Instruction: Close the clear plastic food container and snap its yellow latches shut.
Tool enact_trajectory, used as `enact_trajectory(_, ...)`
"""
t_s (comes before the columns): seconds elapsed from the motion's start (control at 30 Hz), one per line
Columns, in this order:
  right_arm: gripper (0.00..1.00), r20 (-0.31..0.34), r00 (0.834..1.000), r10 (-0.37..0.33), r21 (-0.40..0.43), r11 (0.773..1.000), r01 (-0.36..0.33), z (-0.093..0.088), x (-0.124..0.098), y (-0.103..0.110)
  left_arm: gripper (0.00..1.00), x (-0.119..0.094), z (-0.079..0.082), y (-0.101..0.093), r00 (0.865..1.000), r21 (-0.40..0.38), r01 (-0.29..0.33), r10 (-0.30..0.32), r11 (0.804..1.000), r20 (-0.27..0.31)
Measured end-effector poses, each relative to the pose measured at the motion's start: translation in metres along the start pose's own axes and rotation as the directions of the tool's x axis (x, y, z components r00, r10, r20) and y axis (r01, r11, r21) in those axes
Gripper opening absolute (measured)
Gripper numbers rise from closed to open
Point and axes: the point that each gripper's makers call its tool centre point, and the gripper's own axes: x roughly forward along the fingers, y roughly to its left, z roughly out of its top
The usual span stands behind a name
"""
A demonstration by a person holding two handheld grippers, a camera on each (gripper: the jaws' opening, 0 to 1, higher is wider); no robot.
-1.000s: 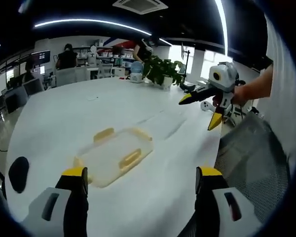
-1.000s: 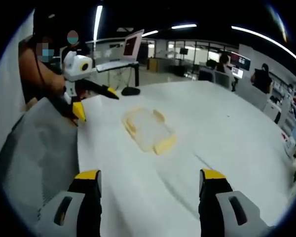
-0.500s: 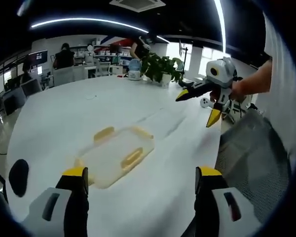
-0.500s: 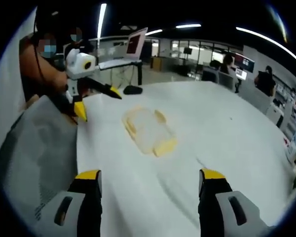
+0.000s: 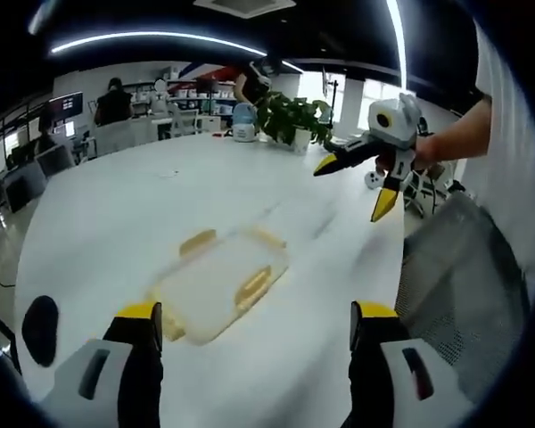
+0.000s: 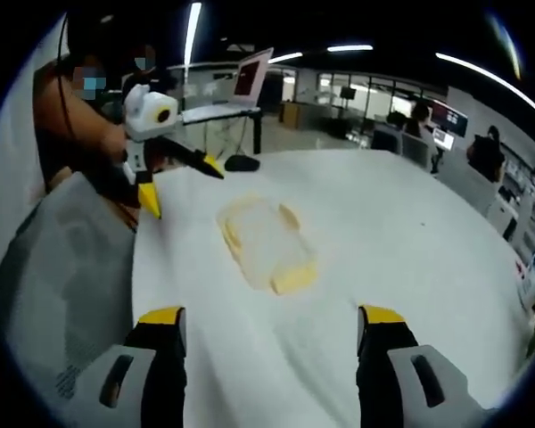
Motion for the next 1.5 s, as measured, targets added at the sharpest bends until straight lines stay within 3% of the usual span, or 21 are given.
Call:
enact_trajectory(0.83, 0.77, 0.0, 1.0, 0.027, -0.041, 0.999, -0.027, 0.018, 0.017, -0.015, 0.86, 0.005, -0.001, 0.02, 0.999, 0.044, 0.017, -0.015, 0.999, -0.044)
enact_trajectory(1.5, 0.76, -0.051, 0.995, 0.089, -0.109, 0.99, -0.094, 0.018, 0.032, -0.017, 0.84, 0.007, -0.005, 0.035, 0.994, 0.095, 0.048, -0.039, 0.994, -0.098)
